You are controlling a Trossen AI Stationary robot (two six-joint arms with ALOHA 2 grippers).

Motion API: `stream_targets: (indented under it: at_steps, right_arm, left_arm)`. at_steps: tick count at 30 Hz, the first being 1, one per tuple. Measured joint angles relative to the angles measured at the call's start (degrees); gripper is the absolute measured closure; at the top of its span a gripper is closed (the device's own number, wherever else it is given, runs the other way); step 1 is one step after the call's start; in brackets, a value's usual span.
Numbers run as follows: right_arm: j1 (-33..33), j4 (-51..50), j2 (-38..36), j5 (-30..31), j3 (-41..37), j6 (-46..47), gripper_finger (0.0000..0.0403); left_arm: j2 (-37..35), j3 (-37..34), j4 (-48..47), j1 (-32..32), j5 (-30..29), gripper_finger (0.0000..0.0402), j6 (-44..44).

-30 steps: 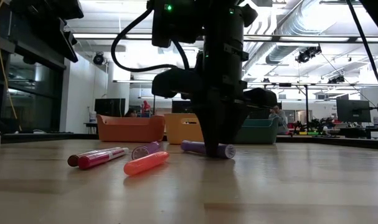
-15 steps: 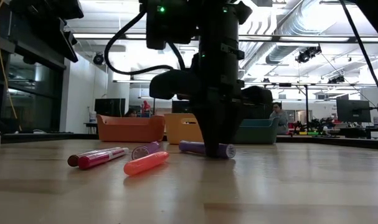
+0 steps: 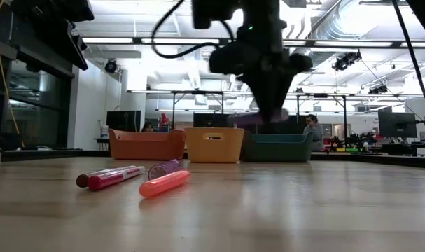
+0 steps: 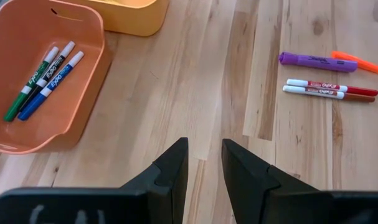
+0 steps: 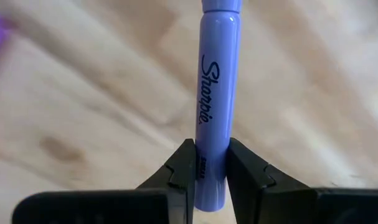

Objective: Pick & Place Markers
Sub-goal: Put the purple highlighter into the blue bin

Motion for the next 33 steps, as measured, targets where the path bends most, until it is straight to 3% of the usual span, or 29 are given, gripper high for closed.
stream_targets:
  at_steps: [8,15,26,33]
  right_arm:
    - [-8.59,-11.42,-7.46,6.42,0.02,-9.61,0.0347]
    - [-20.19,-11.38,-11.63,11.37,0.07,-26.12,0.0347]
    - [-36.82,-2.3,-11.39,11.02,0.04,-64.29,0.0347]
    - [-44.54,2.31,-9.52,6.72,0.07,-79.72,0.0347]
  left_arm:
    - [0.0,0.0,0.0,0.0,-0.26,0.0308,0.0]
    - [0.0,0.0,-0.02,-0.02,0.51,0.0308,-0.26]
    - [0.02,0.0,-0.04,-0.02,0.52,0.0308,-5.83]
    - [0.02,0.0,0.0,-0.02,-1.37,0.0308,-12.58]
